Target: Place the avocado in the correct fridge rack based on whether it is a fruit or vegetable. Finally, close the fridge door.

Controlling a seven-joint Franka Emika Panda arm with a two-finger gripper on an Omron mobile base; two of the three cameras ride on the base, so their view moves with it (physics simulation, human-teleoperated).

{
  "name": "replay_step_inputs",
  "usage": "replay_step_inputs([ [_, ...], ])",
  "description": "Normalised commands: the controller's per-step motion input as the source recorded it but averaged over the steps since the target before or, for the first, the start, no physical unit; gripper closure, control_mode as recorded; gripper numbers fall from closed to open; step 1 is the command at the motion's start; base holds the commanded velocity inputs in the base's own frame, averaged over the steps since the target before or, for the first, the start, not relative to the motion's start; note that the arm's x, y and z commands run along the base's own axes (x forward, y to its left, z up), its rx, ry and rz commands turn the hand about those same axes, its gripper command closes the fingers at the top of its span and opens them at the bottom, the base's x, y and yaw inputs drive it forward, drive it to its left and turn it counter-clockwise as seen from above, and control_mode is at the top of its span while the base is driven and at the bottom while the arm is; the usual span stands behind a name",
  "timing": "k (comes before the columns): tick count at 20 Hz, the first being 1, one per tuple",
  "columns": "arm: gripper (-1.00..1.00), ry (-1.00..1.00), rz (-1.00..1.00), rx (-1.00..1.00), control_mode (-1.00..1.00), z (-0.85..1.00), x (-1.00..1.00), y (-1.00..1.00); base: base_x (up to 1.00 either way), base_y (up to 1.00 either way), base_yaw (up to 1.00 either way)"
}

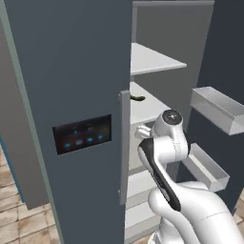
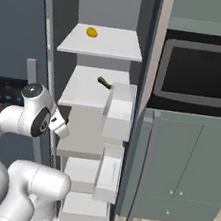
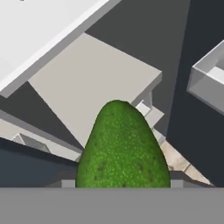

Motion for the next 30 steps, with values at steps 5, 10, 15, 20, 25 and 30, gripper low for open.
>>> replay_step_inputs([
  [5,1.00,0.00,0.00,0.00,1.00,0.00,0.00,0.00,0.41,-0.18,0.20],
  [10,1.00,0.00,0.00,0.00,1.00,0.00,0.00,0.00,0.34,-0.28,0.17],
  [15,1.00,-0.01,0.07,0.01,-1.00,0.00,0.12,-0.26,0.09,-0.15,0.05],
  [20,1.00,-0.01,0.17,0.00,-1.00,0.10,0.59,-0.26,0.00,0.00,0.00],
  [25,1.00,-0.10,0.15,-0.11,-1.00,0.61,0.54,-0.09,0.00,0.00,0.00],
  [30,1.00,-0.07,0.13,-0.08,-1.00,0.32,0.63,-0.02,0.00,0.00,0.00],
])
